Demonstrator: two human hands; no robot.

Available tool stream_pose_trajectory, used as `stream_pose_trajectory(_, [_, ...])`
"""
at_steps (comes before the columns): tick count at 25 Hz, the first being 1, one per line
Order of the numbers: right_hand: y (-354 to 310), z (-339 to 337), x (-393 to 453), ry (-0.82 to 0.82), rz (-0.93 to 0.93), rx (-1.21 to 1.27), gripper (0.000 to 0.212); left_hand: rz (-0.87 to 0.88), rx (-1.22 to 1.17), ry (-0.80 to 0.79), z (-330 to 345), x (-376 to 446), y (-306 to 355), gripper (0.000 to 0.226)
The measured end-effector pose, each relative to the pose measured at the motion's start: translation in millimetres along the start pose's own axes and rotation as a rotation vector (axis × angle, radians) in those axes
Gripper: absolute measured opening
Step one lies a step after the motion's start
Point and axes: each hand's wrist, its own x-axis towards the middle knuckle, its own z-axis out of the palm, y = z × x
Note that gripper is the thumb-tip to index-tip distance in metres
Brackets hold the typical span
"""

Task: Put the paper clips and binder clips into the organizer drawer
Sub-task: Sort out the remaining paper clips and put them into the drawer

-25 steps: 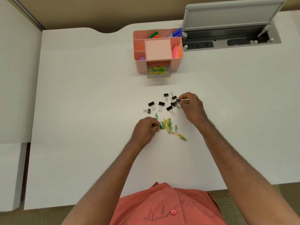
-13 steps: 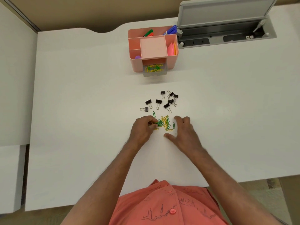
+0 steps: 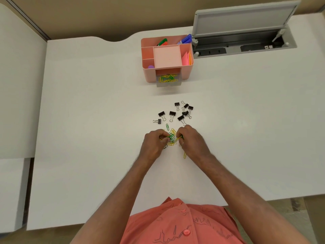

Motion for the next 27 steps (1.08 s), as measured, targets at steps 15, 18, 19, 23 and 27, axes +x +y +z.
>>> stream_pose_trajectory(15, [-19, -100, 62, 0.059, 0.242, 0.779, 0.014, -0.011, -0.034, 0.003, 1, 6, 0, 0.008])
stream_pose_trajectory(18, [-44, -124, 114, 0.175, 0.112, 0.629, 0.016, -0.019, -0.07, -0.004, -3, 5, 3, 0.008])
stream_pose_trajectory(19, [-52, -127, 131, 0.201, 0.073, 0.538, 0.016, -0.025, -0.09, -0.007, -5, 5, 5, 0.009])
stream_pose_trajectory(23, [-70, -119, 176, 0.193, -0.091, 0.157, 0.021, -0.039, -0.165, 0.023, -23, 8, 10, 0.011])
stream_pose_trajectory(27, [-68, -107, 191, 0.138, -0.202, -0.123, 0.024, 0.008, -0.181, 0.121, -52, 23, 31, 0.013])
